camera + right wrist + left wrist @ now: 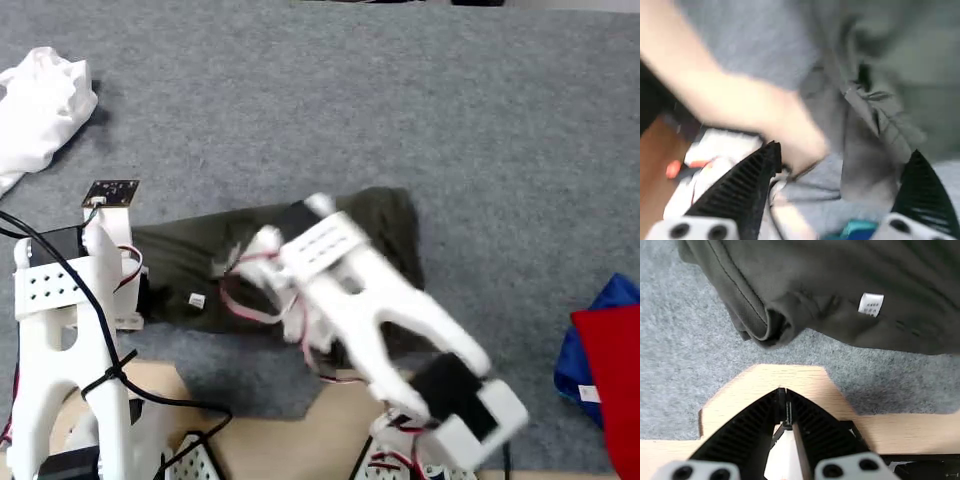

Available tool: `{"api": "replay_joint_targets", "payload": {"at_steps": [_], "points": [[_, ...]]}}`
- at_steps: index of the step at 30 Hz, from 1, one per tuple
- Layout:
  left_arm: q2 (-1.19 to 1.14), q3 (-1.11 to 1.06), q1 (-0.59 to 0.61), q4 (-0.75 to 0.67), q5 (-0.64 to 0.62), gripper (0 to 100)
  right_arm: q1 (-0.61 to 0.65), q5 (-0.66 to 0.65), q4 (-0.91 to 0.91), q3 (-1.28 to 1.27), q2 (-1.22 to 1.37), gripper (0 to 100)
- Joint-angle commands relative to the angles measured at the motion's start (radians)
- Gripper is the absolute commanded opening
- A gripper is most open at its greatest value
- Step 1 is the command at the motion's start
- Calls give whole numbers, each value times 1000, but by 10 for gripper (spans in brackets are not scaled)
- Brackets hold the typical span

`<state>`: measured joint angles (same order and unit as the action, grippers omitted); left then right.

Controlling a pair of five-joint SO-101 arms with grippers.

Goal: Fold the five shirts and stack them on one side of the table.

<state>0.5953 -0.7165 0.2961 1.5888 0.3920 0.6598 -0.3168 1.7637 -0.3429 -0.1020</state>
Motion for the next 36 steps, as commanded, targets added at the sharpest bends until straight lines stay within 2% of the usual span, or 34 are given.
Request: {"api": "replay_joint_targets", "payload": {"at_steps": [1, 7, 10, 14, 21, 24, 26, 29, 33, 36], "points": [[16, 46, -2, 0, 15, 19, -153, 17, 20, 193, -97, 385], [16, 46, -8, -8, 15, 19, -346, 17, -77, 404, 13, 386], [16, 46, -8, -3, 15, 19, -357, 17, -80, 458, 91, 386], [16, 46, -9, 0, 15, 19, -295, 18, -38, 463, 136, 386], [13, 63, -11, -9, 6, 20, -108, 23, 15, 469, 68, 386], [13, 101, -9, -3, -25, 20, -71, 95, 12, 470, 19, 384], [13, 123, -8, 0, -44, 21, -58, 133, 11, 470, -1, 348], [15, 121, -9, 0, -61, 21, -59, 146, 20, 461, -24, 242], [27, 31, -9, -9, -52, 19, -38, 146, 20, 395, -99, 125], [90, -49, 0, -55, 20, 19, -5, 144, 18, 311, -176, 38]]}}
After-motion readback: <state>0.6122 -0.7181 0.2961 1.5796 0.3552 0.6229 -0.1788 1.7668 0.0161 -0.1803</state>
